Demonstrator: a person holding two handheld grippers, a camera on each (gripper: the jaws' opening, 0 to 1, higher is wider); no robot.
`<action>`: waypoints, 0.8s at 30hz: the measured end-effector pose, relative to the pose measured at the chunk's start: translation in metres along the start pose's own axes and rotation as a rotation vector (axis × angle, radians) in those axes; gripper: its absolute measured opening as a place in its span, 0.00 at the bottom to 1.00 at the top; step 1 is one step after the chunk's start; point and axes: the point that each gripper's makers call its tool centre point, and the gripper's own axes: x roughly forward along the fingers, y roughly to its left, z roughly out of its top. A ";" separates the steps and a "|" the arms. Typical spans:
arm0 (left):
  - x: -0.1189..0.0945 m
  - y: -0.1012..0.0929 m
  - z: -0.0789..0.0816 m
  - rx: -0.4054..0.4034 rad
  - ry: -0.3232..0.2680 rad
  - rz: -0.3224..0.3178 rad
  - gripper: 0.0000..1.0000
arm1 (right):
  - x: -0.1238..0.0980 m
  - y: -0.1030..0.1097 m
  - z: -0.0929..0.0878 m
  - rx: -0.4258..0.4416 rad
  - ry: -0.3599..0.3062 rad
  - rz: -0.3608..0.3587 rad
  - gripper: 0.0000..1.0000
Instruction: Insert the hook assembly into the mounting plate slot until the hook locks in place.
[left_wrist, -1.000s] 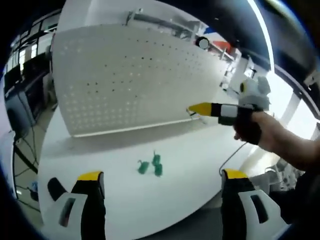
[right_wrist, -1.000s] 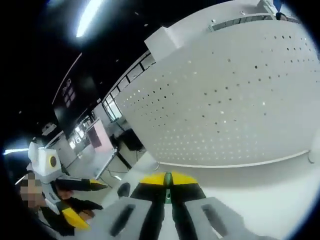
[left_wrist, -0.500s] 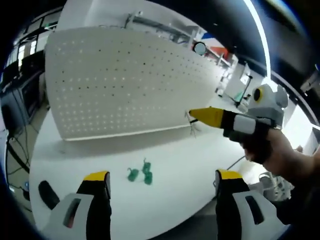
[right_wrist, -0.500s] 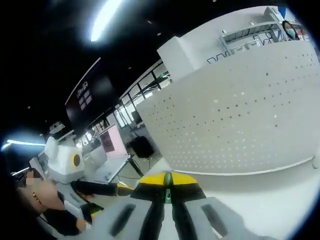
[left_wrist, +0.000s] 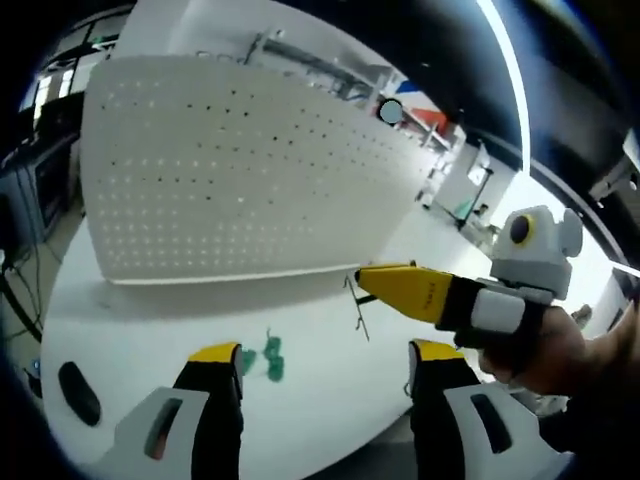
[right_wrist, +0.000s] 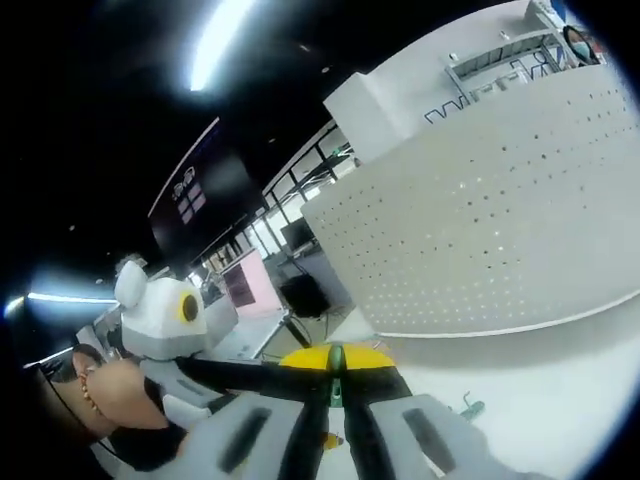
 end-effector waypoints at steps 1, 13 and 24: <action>-0.001 -0.001 0.001 -0.010 -0.008 -0.009 0.65 | 0.000 0.002 0.000 -0.005 -0.004 0.002 0.00; -0.005 -0.009 0.009 -0.091 -0.080 -0.072 0.34 | 0.003 0.016 0.003 -0.005 -0.030 0.042 0.00; -0.010 -0.008 0.017 -0.159 -0.132 -0.098 0.20 | -0.002 0.018 0.003 0.011 -0.052 0.040 0.00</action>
